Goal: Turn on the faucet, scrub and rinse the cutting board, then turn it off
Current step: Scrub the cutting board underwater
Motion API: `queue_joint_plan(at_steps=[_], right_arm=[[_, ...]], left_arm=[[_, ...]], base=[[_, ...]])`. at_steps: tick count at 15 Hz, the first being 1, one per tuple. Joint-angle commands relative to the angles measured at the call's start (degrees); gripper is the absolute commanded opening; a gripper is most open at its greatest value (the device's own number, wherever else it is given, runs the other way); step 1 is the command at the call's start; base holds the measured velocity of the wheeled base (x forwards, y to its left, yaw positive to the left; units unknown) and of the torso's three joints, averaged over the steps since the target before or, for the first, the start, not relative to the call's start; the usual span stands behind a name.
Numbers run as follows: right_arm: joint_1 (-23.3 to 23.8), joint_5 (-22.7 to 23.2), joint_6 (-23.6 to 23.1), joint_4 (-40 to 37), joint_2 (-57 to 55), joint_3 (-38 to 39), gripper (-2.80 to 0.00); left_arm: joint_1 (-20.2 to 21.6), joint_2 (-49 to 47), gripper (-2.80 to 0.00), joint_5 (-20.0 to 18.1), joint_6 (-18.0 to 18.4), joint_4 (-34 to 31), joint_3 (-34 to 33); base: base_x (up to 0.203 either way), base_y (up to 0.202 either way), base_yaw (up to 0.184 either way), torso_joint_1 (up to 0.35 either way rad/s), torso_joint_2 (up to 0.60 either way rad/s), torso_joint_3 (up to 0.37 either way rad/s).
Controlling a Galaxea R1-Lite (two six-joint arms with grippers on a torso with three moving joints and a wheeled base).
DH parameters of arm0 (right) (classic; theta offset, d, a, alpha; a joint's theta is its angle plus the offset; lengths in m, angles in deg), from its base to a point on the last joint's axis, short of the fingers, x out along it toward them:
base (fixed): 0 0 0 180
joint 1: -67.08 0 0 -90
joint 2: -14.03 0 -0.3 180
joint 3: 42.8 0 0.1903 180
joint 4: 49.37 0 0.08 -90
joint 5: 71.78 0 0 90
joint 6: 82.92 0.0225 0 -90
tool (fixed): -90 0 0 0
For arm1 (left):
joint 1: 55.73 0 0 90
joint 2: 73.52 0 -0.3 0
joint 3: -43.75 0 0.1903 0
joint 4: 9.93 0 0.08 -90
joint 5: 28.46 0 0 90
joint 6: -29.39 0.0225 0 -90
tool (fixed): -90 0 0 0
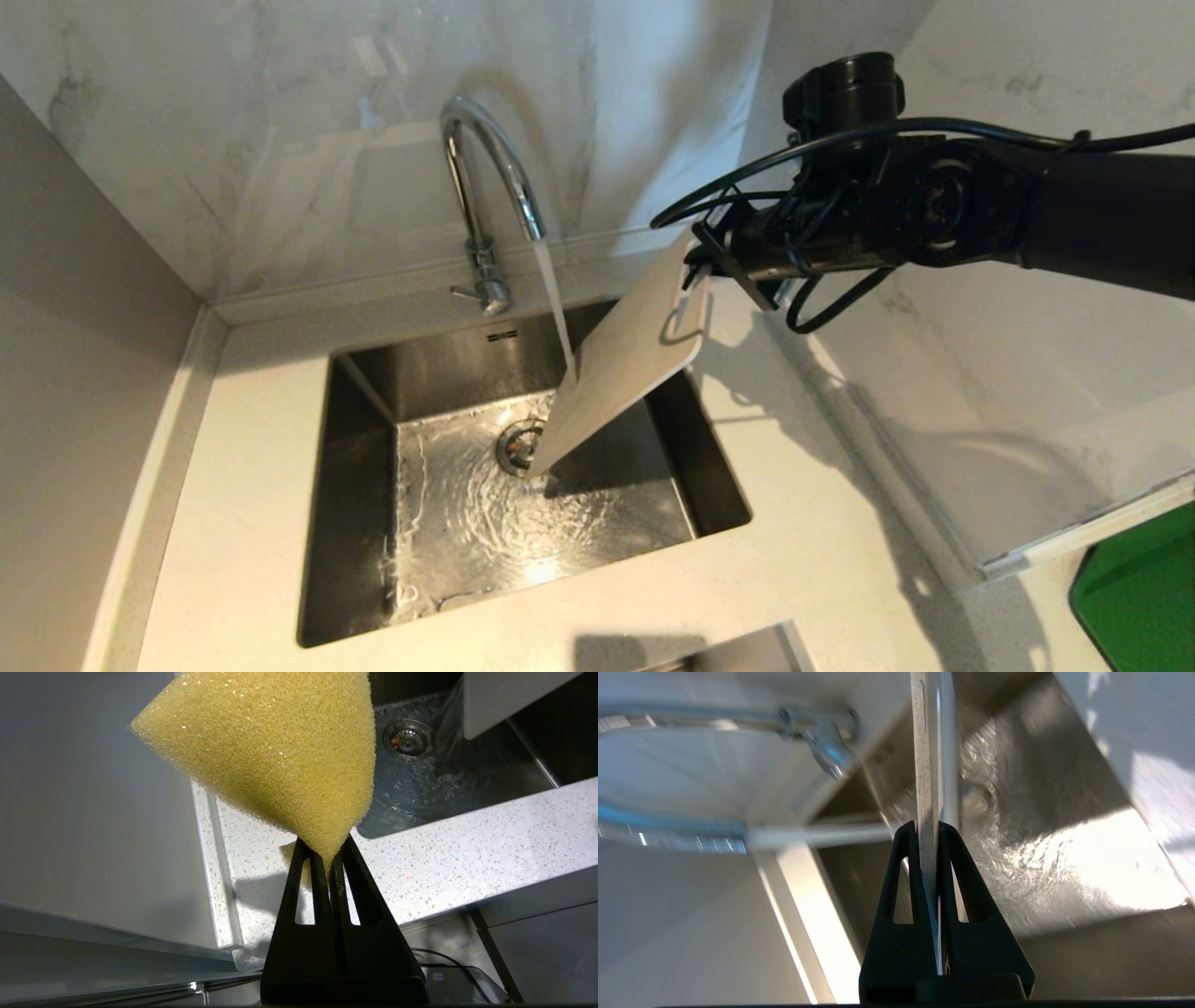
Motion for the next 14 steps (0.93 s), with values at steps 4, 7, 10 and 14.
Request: queue_joint_plan(at_steps=[4,7,10,14], right_arm=[[-0.1,-1.2,-2.9,-13.4,11.2,0.4,-2.80],[-0.1,-2.2,-7.7,-20.1,15.5,0.8,-2.80],[-0.1,-3.3,-8.2,-20.1,16.1,0.8,-2.80],[-0.1,-3.4,-8.1,-20.3,16.9,0.8,-2.80]], left_arm=[[0.0,-0.1,-2.80,-0.1,-0.1,-0.5,0.3],[0.0,-0.1,-2.80,-0.1,-0.1,-0.4,0.2],[0.0,-0.1,-2.80,0.1,0.2,0.0,0.0],[0.0,-0.1,-2.80,0.1,0.2,0.0,0.0]], base=[[0.000,0.000,0.000,0.000,0.00,0.000],[0.000,0.000,0.000,0.000,0.00,0.000],[0.000,0.000,0.000,0.000,0.00,0.000],[0.000,0.000,0.000,0.000,0.00,0.000]])
